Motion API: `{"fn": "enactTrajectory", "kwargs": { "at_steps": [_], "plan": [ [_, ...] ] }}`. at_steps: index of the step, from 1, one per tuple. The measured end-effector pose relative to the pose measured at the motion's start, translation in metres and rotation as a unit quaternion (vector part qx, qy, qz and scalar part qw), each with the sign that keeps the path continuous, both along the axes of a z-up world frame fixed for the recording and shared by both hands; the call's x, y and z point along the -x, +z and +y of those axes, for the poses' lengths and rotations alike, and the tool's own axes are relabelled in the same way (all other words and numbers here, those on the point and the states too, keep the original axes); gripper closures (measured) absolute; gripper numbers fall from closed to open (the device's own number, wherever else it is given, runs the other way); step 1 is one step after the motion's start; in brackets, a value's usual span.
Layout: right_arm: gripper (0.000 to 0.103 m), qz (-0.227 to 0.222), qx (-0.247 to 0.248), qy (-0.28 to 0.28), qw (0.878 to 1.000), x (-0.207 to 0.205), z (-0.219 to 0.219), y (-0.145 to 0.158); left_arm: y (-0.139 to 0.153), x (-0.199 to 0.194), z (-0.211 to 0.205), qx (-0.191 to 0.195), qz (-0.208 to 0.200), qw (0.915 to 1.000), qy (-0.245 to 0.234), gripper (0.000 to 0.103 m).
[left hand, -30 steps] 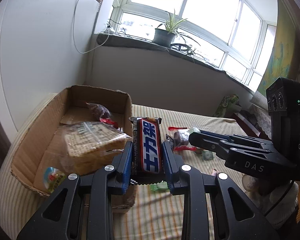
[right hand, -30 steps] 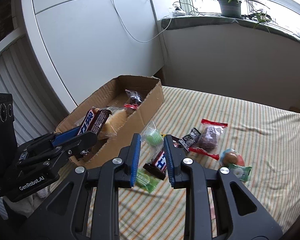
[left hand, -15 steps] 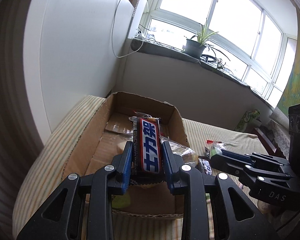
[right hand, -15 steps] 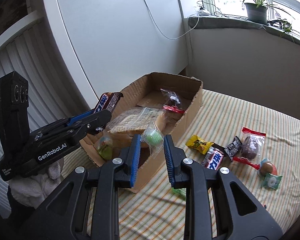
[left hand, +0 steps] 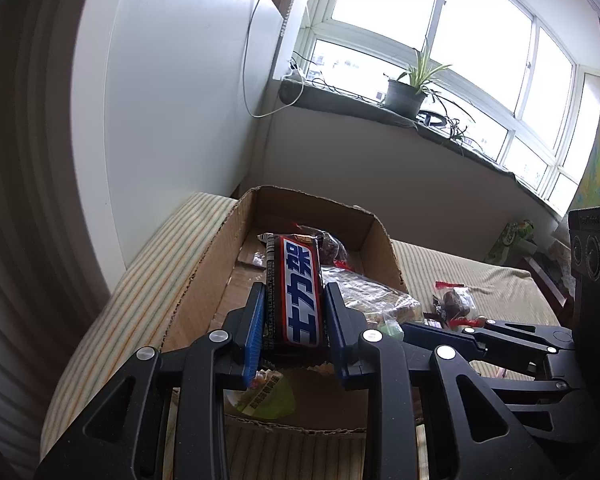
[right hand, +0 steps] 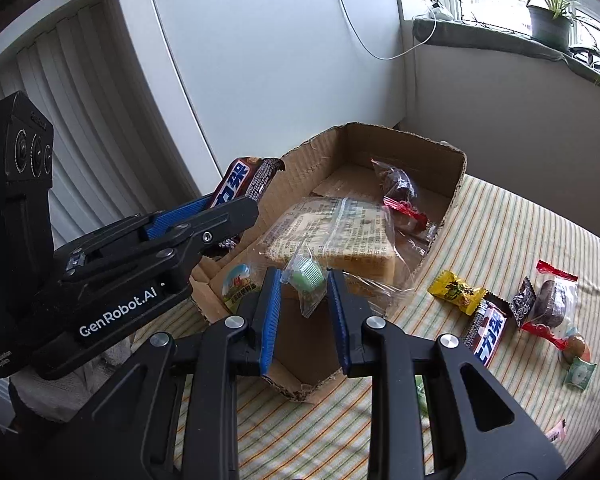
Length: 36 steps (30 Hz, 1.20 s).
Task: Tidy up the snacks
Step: 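Carry the chocolate bar and green candy into the box and release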
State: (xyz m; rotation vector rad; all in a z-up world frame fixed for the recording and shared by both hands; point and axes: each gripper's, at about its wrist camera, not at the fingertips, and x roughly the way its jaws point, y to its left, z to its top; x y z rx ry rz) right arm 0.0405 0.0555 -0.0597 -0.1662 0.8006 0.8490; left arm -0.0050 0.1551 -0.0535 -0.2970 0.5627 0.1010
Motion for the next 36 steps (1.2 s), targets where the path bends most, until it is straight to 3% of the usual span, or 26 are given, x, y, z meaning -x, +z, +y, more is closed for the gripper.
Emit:
{"fn": "enactTrajectory", "kwargs": {
  "at_steps": [8,18,24,34,36],
  "plan": [
    [0.078,-0.003,0.011,0.001,1.000,-0.003,0.005,-0.007,-0.002,0.000,0.006,0.005,0.004,0.9999,0.009,0.076],
    [0.069,-0.001,-0.001,0.005,1.000,-0.004,0.010,-0.006,0.000,0.003,0.011,0.012,0.000,0.9997,0.019,0.072],
    [0.069,0.015,-0.010,0.022,1.000,-0.010,0.023,-0.008,-0.001,0.006,0.019,0.021,-0.003,0.9994,0.029,0.072],
    [0.068,0.001,-0.004,0.028,1.000,-0.002,0.020,-0.001,0.000,0.012,0.028,0.021,-0.006,0.9990,0.038,0.072],
    [0.062,-0.007,-0.002,0.023,1.000,0.000,0.017,0.000,0.002,0.013,0.027,0.020,-0.007,0.9990,0.038,0.072]
  ]
}}
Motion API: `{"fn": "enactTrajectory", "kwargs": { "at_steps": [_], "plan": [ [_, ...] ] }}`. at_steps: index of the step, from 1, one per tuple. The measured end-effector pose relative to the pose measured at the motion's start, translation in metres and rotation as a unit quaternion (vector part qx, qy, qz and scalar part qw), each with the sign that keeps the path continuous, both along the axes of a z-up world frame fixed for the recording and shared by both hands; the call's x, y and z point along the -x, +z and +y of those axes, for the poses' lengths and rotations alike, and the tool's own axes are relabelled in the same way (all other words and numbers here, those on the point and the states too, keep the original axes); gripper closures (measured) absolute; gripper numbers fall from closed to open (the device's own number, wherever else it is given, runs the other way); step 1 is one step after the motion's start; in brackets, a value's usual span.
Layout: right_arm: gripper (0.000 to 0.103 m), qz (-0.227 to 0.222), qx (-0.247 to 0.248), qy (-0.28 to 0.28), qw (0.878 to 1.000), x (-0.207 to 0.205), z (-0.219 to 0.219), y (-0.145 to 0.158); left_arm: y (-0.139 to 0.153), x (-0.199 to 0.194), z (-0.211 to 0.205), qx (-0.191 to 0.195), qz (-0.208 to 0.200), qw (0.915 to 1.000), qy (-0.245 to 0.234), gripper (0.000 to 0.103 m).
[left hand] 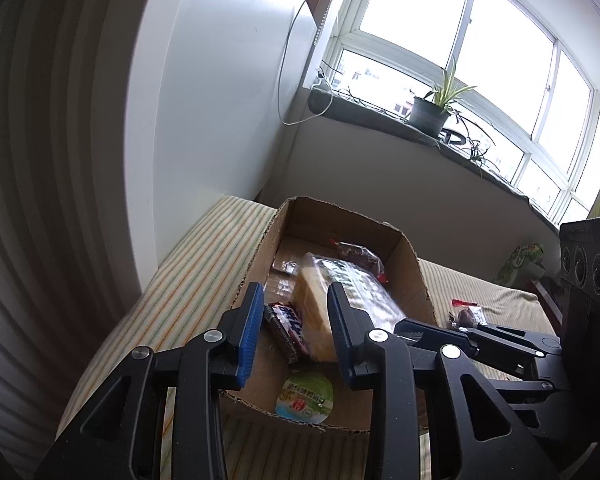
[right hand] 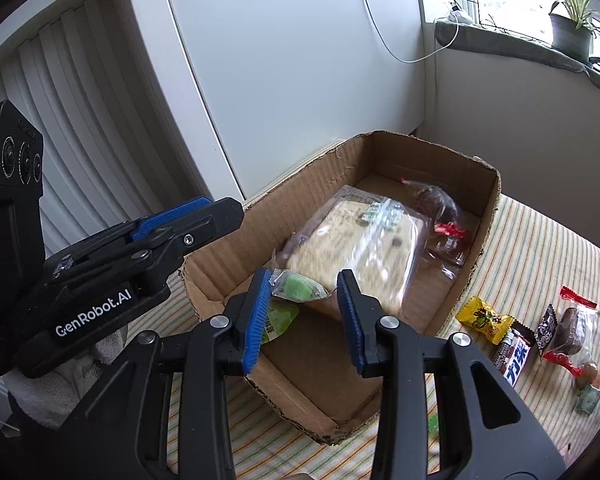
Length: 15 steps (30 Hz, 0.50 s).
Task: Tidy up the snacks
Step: 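Carry the chocolate bar and green candy into the box and release, then withdraw both grippers from the box back over the snacks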
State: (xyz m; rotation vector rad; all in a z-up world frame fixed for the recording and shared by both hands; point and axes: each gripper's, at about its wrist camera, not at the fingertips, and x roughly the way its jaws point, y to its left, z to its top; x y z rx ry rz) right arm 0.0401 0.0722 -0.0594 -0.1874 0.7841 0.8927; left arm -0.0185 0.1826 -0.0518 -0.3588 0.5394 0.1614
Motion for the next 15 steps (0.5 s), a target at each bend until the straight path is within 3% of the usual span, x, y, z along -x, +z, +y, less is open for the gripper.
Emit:
{"fn": "enactTrajectory", "kwargs": {
  "at_steps": [15],
  "plan": [
    [0.061,-0.012,-0.004,-0.018,1.000,-0.001,-0.033,0.012,0.009,-0.005,-0.022,-0.018,-0.002,0.9997,-0.016,0.072]
  ]
}}
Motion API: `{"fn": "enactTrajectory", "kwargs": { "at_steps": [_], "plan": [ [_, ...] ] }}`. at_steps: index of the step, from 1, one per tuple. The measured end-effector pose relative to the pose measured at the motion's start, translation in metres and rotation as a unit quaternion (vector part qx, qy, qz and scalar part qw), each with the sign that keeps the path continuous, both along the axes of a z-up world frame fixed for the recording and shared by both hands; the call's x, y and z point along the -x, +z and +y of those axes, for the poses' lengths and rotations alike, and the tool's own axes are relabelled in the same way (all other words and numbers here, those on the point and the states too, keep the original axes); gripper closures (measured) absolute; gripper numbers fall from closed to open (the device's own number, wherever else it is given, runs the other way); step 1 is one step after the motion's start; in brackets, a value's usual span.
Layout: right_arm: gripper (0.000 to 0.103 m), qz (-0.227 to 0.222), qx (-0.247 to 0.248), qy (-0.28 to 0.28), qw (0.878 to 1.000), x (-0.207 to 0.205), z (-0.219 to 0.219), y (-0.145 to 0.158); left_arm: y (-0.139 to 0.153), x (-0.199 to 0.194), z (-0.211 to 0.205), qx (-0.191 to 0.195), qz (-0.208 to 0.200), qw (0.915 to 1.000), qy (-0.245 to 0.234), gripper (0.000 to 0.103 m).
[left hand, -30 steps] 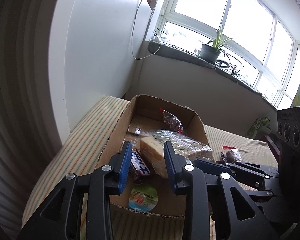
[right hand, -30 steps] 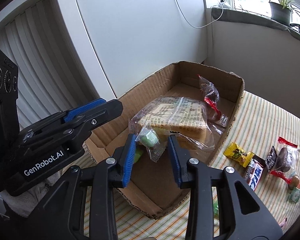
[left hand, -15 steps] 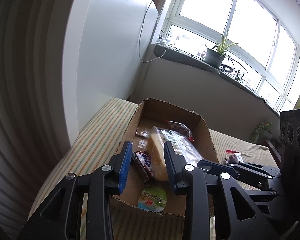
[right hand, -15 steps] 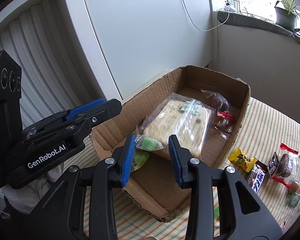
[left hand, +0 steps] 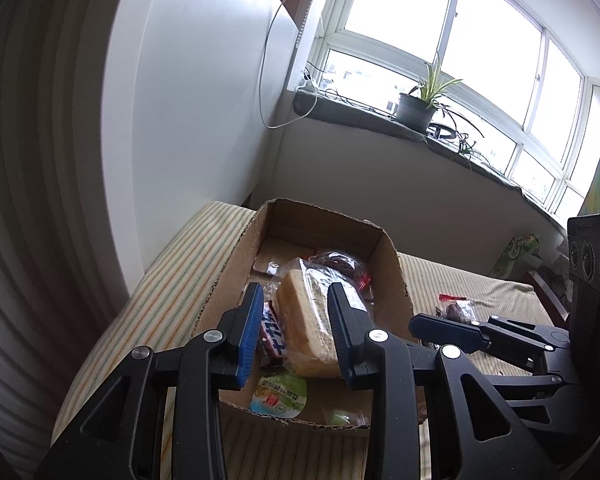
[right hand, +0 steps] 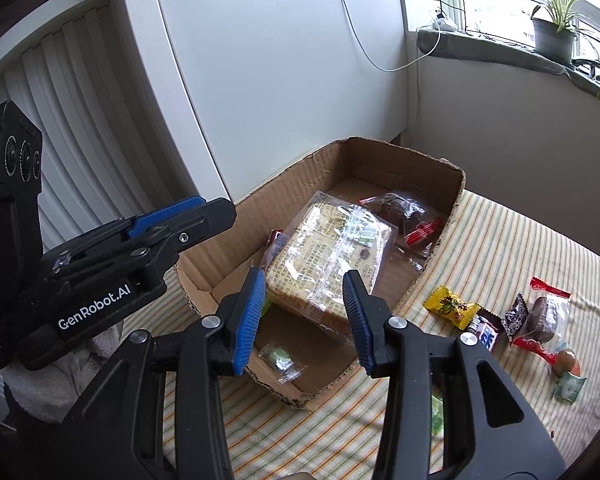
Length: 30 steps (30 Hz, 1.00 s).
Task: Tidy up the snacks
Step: 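Withdraw both grippers from the box back over the snacks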
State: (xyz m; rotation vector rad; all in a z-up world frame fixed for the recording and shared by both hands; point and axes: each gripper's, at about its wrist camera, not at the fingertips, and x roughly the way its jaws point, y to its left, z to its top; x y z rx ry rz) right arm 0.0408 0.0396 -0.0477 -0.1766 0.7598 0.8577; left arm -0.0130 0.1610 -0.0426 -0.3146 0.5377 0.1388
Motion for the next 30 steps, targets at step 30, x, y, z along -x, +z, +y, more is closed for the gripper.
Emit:
{"fn": "enactTrajectory", "kwargs": {
  "at_steps": [30],
  "plan": [
    [0.031,-0.015,-0.047,-0.218,0.975,-0.062,-0.188,0.014,0.000,-0.023,-0.113,-0.037,0.018,0.9921,-0.119,0.061]
  ]
}}
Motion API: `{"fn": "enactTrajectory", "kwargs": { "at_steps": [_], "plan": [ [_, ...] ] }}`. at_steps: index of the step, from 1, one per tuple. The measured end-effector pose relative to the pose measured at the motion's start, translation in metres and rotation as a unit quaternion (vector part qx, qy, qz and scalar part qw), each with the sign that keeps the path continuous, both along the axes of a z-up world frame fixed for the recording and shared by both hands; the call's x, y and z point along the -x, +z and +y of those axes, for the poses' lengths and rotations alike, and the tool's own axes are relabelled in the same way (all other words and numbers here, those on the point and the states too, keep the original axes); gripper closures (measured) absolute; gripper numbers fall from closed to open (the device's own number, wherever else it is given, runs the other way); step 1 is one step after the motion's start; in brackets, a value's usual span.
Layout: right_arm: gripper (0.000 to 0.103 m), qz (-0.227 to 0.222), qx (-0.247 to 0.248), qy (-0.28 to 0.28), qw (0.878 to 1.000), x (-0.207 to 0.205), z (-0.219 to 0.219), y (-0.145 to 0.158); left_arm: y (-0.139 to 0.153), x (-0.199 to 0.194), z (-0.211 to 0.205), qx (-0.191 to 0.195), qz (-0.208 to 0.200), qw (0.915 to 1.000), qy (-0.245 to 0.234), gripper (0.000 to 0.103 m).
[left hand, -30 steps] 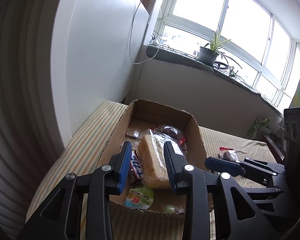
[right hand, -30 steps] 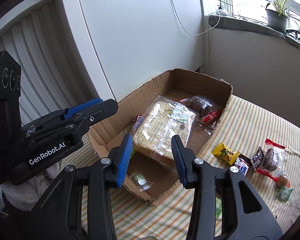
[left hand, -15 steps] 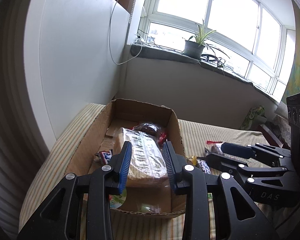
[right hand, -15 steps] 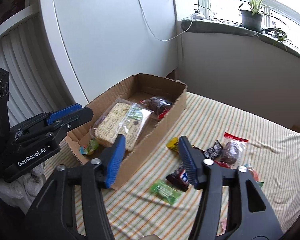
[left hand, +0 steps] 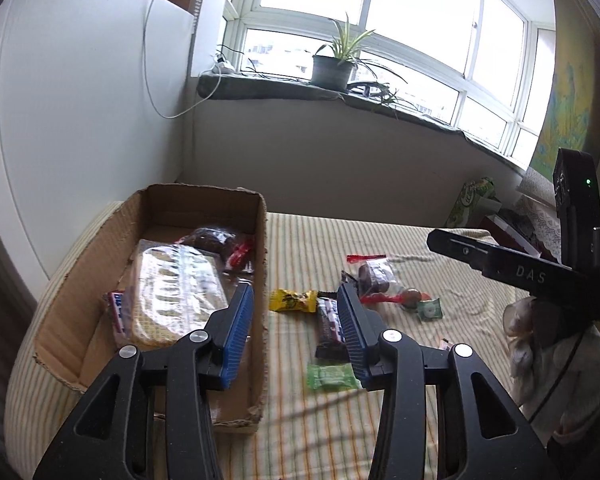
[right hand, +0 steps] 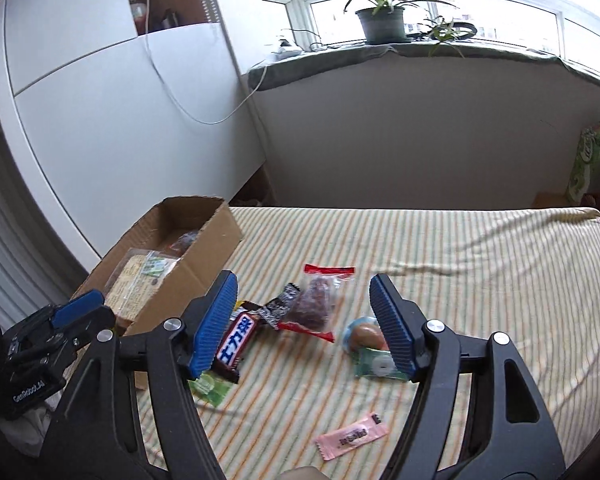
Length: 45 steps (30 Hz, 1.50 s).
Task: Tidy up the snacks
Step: 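Withdraw both grippers from the box back over the snacks, then grasp another chocolate bar with the left gripper while the right grasps the pink candy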
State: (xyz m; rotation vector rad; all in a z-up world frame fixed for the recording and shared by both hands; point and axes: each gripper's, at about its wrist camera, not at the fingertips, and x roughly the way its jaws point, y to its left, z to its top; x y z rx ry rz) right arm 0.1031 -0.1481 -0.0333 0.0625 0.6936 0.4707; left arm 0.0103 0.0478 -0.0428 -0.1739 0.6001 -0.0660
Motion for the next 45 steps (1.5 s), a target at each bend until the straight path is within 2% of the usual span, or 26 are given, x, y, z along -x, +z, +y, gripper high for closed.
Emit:
{"fn": "enactTrajectory", "kwargs": {
  "at_steps": [1,3,4,11,16,21,28,32,34,38,43,45],
  "plan": [
    [0.031,0.001,0.006,-0.009,1.000,-0.002,-0.006,-0.002,-0.001,-0.001,-0.005,-0.003,0.001,1.0000,-0.005,0.061],
    [0.019,0.003,0.019,-0.024,1.000,-0.009,-0.017,-0.007,-0.004,-0.003,-0.015,-0.005,0.005,0.9999,-0.015,0.061],
    [0.018,0.003,0.022,-0.029,0.999,-0.011,-0.023,-0.010,-0.006,-0.005,-0.019,-0.004,0.010,0.9997,-0.021,0.061],
    [0.018,0.033,0.043,-0.031,0.998,-0.019,-0.042,-0.030,-0.024,-0.017,-0.053,-0.017,0.037,0.9976,-0.055,0.061],
    [0.018,0.070,0.064,-0.008,0.995,-0.020,-0.040,-0.053,-0.036,-0.026,-0.061,-0.019,0.056,0.9966,-0.058,0.061],
    [0.018,0.086,0.073,0.009,0.994,-0.007,-0.040,-0.068,-0.047,-0.035,-0.064,-0.026,0.073,0.9955,-0.055,0.061],
    [0.019,0.093,0.067,0.033,0.993,0.026,-0.045,-0.069,-0.056,-0.043,-0.063,-0.037,0.085,0.9944,-0.050,0.061],
    [0.033,0.109,0.041,0.047,0.992,0.044,-0.051,-0.069,-0.060,-0.048,-0.061,-0.032,0.092,0.9942,-0.045,0.061],
    [0.034,0.124,0.023,0.065,0.990,0.050,-0.051,-0.072,-0.062,-0.051,-0.060,-0.031,0.094,0.9942,-0.042,0.061],
    [0.048,0.138,0.032,0.081,0.987,0.056,-0.043,-0.081,-0.064,-0.056,-0.057,-0.019,0.099,0.9940,-0.042,0.061],
    [0.049,0.148,0.010,0.075,0.986,0.047,-0.045,-0.085,-0.064,-0.059,-0.056,-0.017,0.100,0.9942,-0.034,0.061],
    [0.052,0.149,0.007,0.069,0.986,0.041,-0.043,-0.084,-0.064,-0.058,-0.056,-0.018,0.100,0.9942,-0.034,0.061]
  ]
}}
